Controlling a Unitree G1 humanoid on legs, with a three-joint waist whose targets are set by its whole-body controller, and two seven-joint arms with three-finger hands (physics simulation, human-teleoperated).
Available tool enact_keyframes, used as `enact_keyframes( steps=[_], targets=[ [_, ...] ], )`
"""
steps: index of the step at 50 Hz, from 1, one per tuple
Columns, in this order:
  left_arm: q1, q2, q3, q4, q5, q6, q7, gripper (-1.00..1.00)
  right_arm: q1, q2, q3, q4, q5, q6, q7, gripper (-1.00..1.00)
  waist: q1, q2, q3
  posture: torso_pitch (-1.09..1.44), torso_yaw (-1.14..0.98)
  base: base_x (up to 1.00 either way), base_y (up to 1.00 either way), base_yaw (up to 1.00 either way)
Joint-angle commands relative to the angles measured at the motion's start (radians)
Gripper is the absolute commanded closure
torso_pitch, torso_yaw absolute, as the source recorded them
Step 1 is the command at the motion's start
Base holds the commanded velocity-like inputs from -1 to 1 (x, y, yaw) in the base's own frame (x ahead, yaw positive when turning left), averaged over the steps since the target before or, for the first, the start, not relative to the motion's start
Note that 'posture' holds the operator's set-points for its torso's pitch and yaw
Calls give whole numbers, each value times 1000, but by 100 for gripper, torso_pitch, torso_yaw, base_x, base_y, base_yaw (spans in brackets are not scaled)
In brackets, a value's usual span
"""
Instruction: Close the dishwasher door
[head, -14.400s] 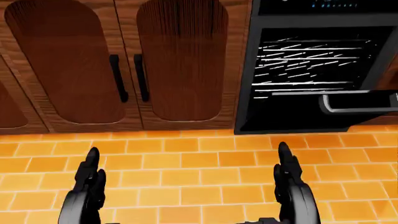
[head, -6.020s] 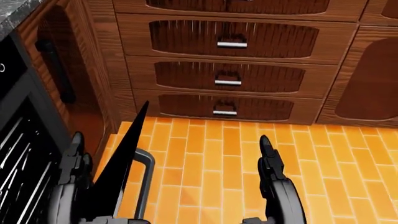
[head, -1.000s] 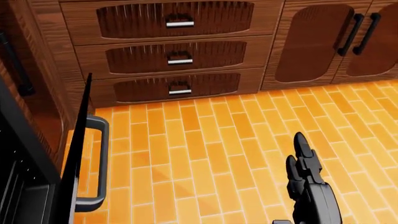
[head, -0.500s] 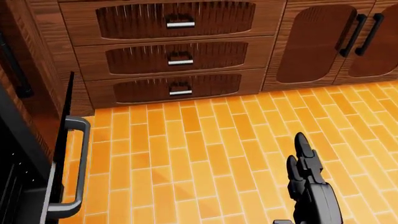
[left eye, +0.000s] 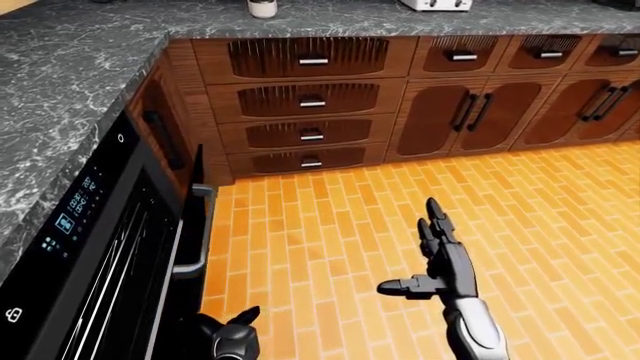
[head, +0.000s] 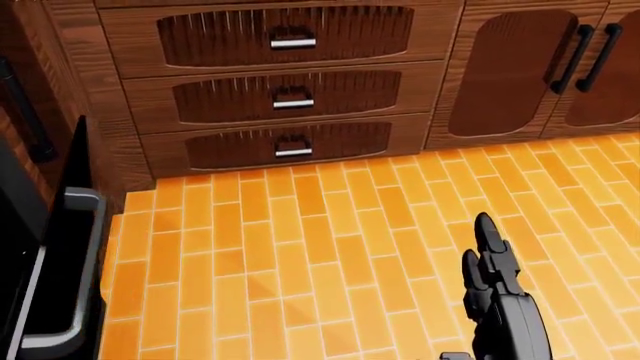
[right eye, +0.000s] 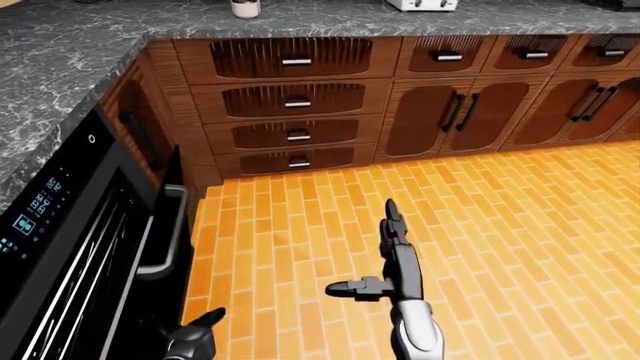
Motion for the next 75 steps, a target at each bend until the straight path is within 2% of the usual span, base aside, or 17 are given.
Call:
enact_keyframes(
  steps=[1, 46, 62, 64, 75],
  targets=[
    [-22, 73, 11, -57, 3, -46, 97, -100, -14, -3, 0, -40, 3, -30, 0, -100, 13, 15, -19, 0, 0, 0, 0, 0],
    [-58, 210, 50, -61, -89, -15, 89, -100, -13, -4, -6, -32, 8, -34, 0, -100, 22, 16, -12, 0, 0, 0, 0, 0],
    [-65, 274, 70, -62, -138, 11, 88, -100, -17, -5, -5, -21, 10, -38, 0, -100, 22, 17, -11, 0, 0, 0, 0, 0],
    [-63, 303, 78, -62, -142, 15, 96, -100, -15, -5, -7, -28, 11, -34, -1, -100, 23, 17, -11, 0, 0, 0, 0, 0],
    [-67, 332, 88, -63, -164, 23, 97, -100, -15, -5, -9, -31, 11, -31, -2, -100, 24, 24, -8, 0, 0, 0, 0, 0]
  ],
)
